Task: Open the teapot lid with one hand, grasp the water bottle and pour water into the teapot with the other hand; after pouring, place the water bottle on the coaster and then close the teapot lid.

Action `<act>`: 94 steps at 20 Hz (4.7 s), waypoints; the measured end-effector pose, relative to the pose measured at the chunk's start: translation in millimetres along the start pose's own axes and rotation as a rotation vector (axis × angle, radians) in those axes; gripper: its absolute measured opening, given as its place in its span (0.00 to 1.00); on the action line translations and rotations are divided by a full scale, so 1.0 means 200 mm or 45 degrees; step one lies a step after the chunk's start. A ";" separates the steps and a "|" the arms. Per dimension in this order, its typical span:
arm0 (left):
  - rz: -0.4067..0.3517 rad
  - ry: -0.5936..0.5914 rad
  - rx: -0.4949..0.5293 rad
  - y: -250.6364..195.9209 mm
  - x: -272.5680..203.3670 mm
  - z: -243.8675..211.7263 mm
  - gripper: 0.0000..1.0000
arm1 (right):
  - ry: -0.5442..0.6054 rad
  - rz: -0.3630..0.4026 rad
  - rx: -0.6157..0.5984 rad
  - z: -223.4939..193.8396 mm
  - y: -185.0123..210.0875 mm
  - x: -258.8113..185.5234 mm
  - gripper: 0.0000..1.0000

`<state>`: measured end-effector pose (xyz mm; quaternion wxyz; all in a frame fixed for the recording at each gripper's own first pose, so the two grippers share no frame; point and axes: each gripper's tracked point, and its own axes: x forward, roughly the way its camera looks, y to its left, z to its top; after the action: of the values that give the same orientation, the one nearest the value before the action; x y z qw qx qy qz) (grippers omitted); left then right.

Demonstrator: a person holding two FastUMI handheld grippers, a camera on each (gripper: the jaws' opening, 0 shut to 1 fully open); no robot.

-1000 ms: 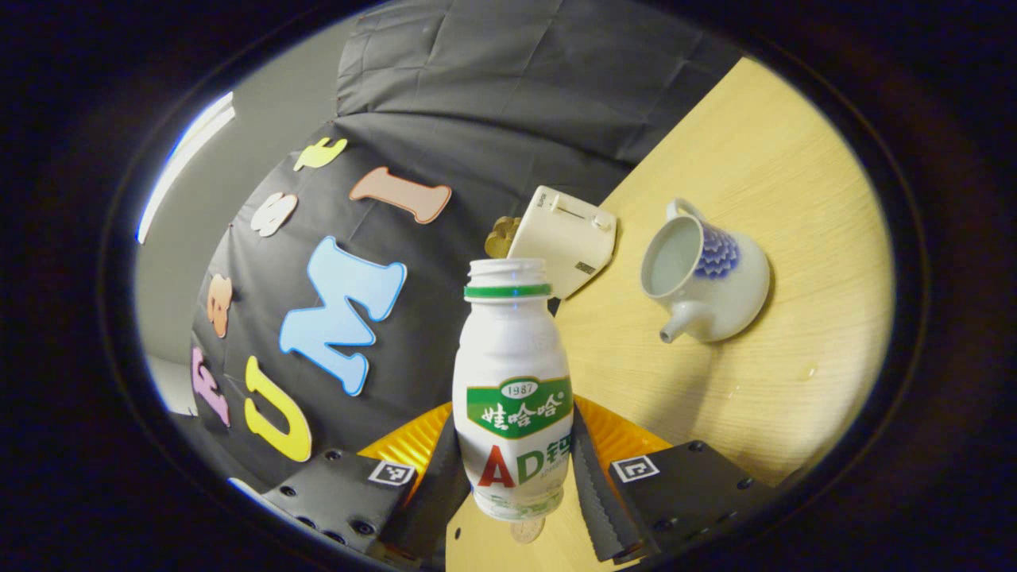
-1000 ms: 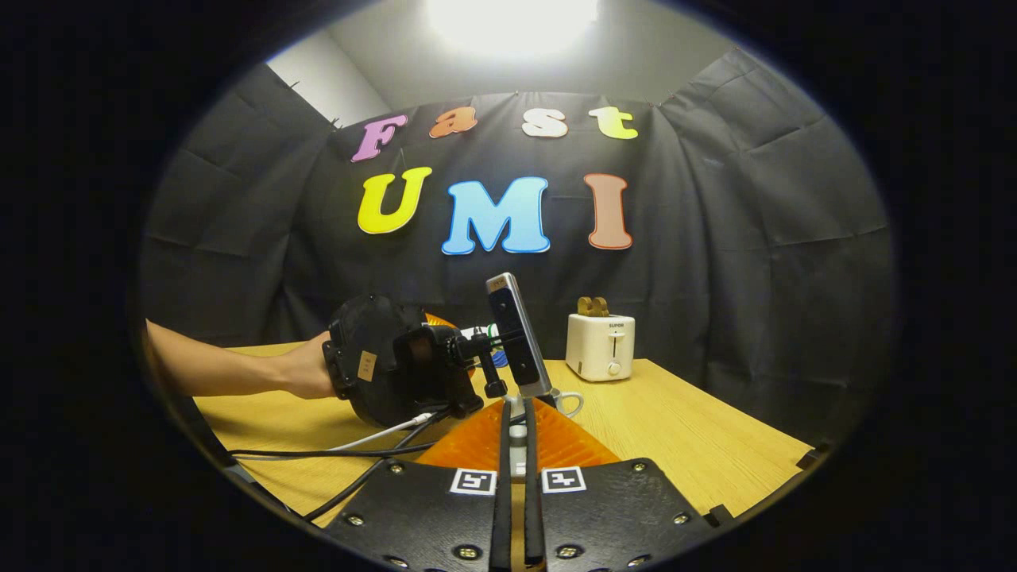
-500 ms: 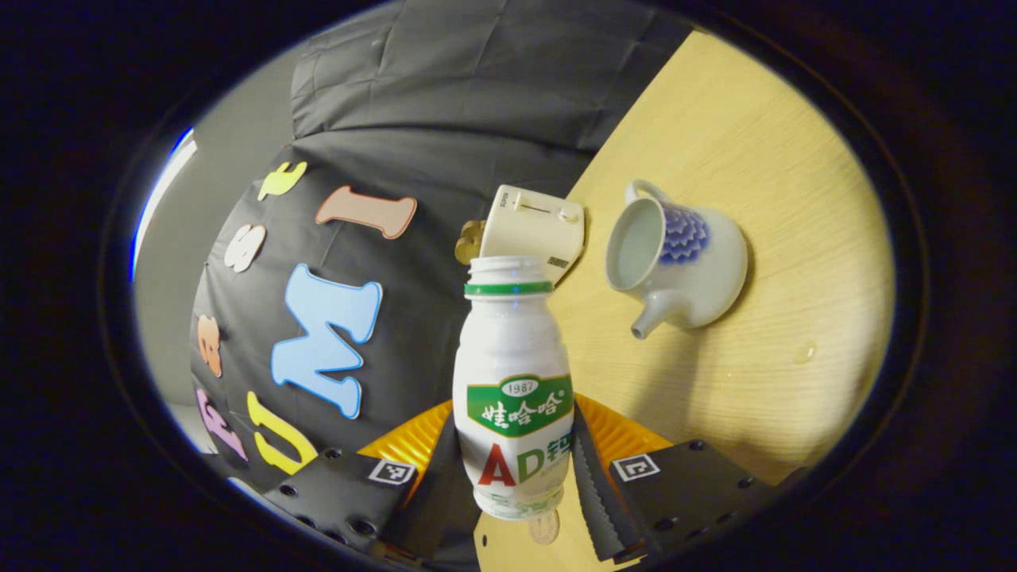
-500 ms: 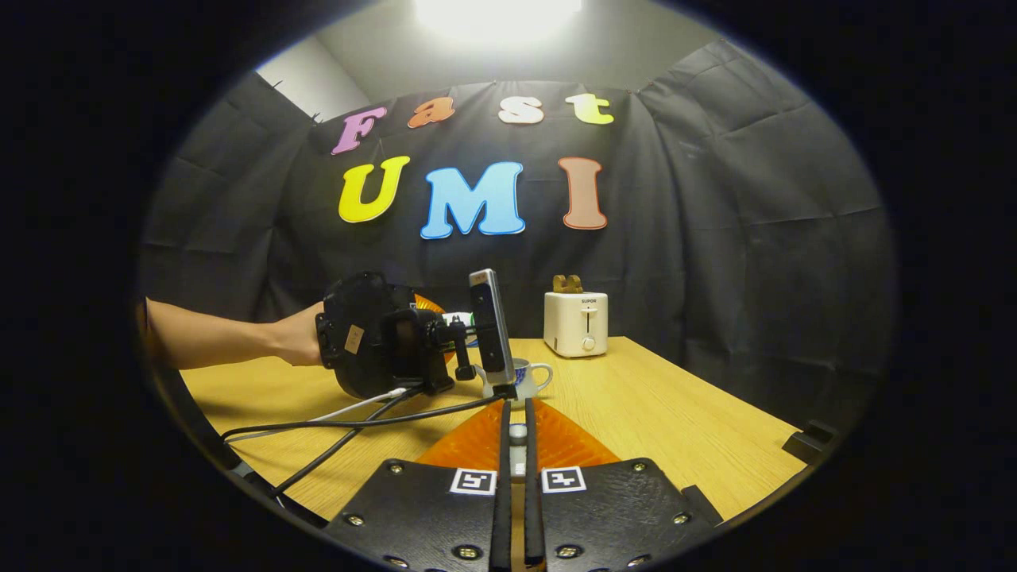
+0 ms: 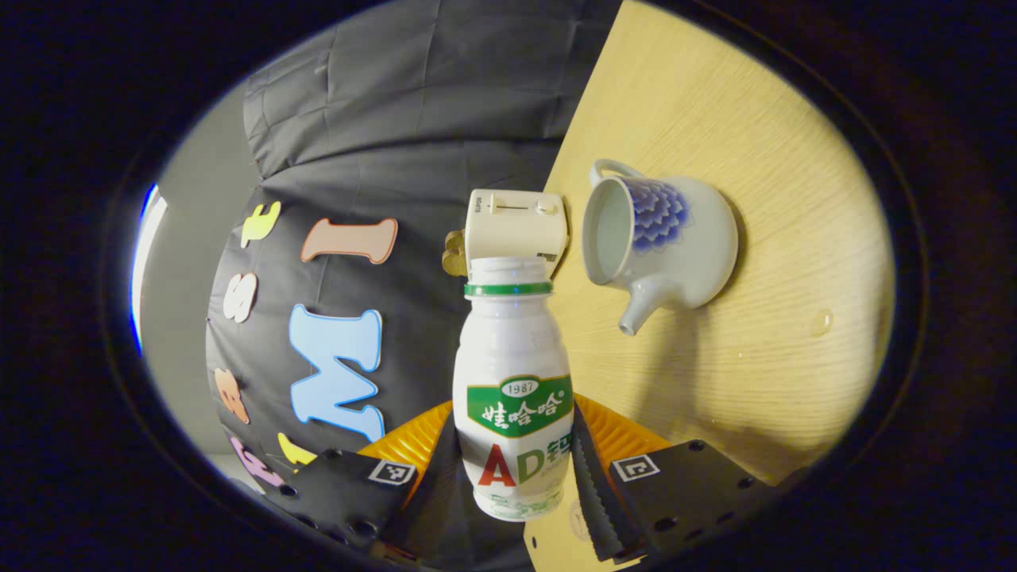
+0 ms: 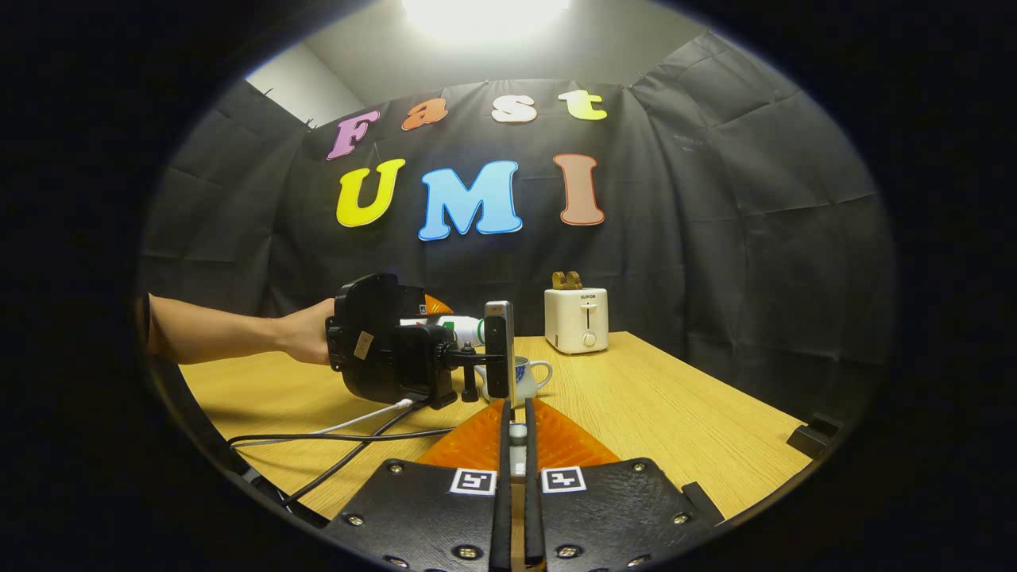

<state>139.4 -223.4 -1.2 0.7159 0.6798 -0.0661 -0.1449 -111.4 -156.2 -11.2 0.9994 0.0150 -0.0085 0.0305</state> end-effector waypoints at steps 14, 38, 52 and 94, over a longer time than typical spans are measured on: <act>0.011 -0.004 0.247 0.04 0.02 -0.01 0.80 | 0.000 0.009 0.011 0.00 0.00 0.00 0.06; 0.063 -0.048 0.533 0.17 0.01 0.07 0.75 | 0.000 0.013 0.034 0.01 0.00 -0.02 0.06; 0.048 -0.050 0.699 0.17 0.03 0.09 0.80 | -0.005 0.018 0.038 0.02 0.00 -0.02 0.06; 0.073 -0.125 -1.185 0.11 -0.08 -0.52 0.75 | -0.090 0.074 0.012 0.40 0.16 0.62 0.06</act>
<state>157.5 -118.1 14.4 0.9444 0.2766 -0.0465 -0.1713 8.8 -119.6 72.0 0.9971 0.0206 -0.0441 0.0591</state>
